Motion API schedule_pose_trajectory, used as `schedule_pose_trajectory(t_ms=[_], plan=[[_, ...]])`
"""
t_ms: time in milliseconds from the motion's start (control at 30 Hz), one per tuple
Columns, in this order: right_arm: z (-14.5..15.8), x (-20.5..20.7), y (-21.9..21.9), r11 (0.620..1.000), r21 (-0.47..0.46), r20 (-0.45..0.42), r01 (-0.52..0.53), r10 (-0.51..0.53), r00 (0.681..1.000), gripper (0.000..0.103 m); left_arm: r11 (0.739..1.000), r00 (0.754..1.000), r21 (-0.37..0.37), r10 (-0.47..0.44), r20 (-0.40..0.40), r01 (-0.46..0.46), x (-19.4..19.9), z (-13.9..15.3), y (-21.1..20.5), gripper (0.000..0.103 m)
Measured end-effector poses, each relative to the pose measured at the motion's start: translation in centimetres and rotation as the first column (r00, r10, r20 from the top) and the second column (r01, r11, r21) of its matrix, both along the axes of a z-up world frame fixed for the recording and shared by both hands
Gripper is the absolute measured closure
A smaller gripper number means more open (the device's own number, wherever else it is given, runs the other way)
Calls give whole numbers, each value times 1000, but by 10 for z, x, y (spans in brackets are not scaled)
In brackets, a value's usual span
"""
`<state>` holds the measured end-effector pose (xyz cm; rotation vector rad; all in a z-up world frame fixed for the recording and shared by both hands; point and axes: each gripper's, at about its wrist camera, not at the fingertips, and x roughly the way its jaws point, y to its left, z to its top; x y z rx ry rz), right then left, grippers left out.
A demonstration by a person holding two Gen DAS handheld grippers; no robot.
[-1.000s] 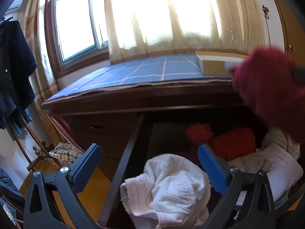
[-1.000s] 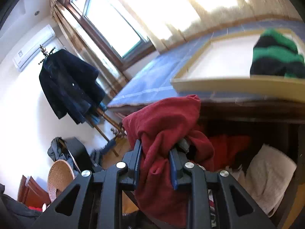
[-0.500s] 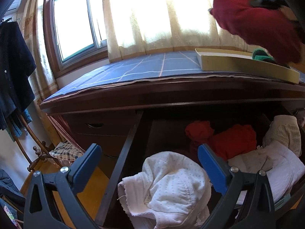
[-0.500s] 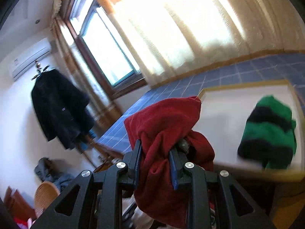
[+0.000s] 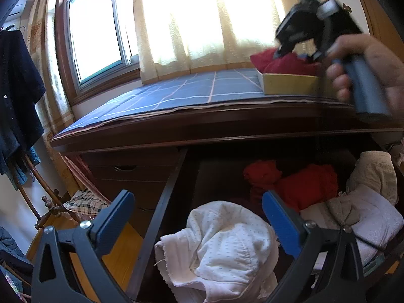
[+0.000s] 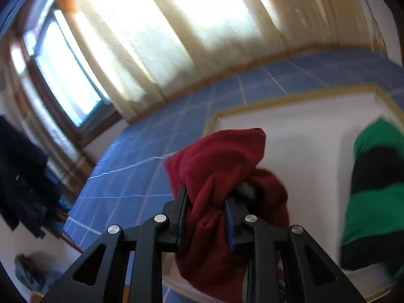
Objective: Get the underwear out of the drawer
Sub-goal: 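Lift the red garment into the beige tray and open the right tool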
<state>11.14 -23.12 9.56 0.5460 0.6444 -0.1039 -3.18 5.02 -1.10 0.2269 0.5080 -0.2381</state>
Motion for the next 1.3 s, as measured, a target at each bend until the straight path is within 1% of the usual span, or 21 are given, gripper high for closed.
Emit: schedule_pose_trajectory(t_ms=[67,167,267,333,467,567,700,800,833,900,967,1000,1033,1067,1100,1133,1200,1300], plan=[[-11,7,2,999,30,-26,17,-16,1000,76,1000,1000,-2,-4,2,4,0,0,0,0],[-13,12,10,1000,16,-25,-4,4,1000,75,1000,1000,-5,-8,1,8,1,0,0,0],[-15,17,16,996,37,-11,-85,85,996,75,1000,1000,-10,-4,0,4,1,-1,1,0],[-18,19,20,986,48,11,-161,160,987,75,1000,1000,-11,0,-2,0,1,-1,1,0],[-22,18,27,962,67,43,-263,261,964,75,1000,1000,-6,3,0,-3,0,-1,1,0],[-22,18,33,936,51,57,-348,345,937,75,1000,1000,-4,2,0,-2,1,-1,1,0],[-25,18,30,897,83,74,-434,428,901,75,1000,1000,-1,3,2,-3,0,-1,0,0],[-27,17,27,885,110,79,-452,445,892,75,1000,1000,0,3,3,-3,0,-1,-1,0],[-27,17,27,888,116,80,-446,439,895,75,1000,1000,2,4,3,-4,0,-1,-1,0],[-26,16,31,900,102,78,-424,418,905,74,1000,1000,6,1,6,-1,-1,-1,-1,0],[-21,14,35,909,71,62,-411,407,911,67,1000,1000,11,-5,11,5,-3,-1,-1,0],[-18,13,36,913,56,51,-403,401,915,62,1000,1000,10,-8,14,8,-3,-1,-1,0],[-13,10,36,921,43,46,-387,385,922,52,1000,1000,4,-11,17,11,-4,-1,0,0],[-7,5,33,925,41,60,-377,375,925,46,1000,1000,-2,-11,17,11,-4,-1,1,0],[0,-3,30,928,44,95,-370,365,926,33,1000,1000,-11,-10,14,10,-4,-1,2,0],[8,-13,26,931,43,137,-364,355,925,25,1000,1000,-17,-9,11,9,-4,-1,3,0],[21,-30,22,930,32,191,-367,355,915,24,1000,1000,-29,-8,4,8,-3,-1,6,0],[37,-61,16,925,0,212,-381,372,904,24,1000,1000,-28,-7,-1,7,-2,-1,6,0]])
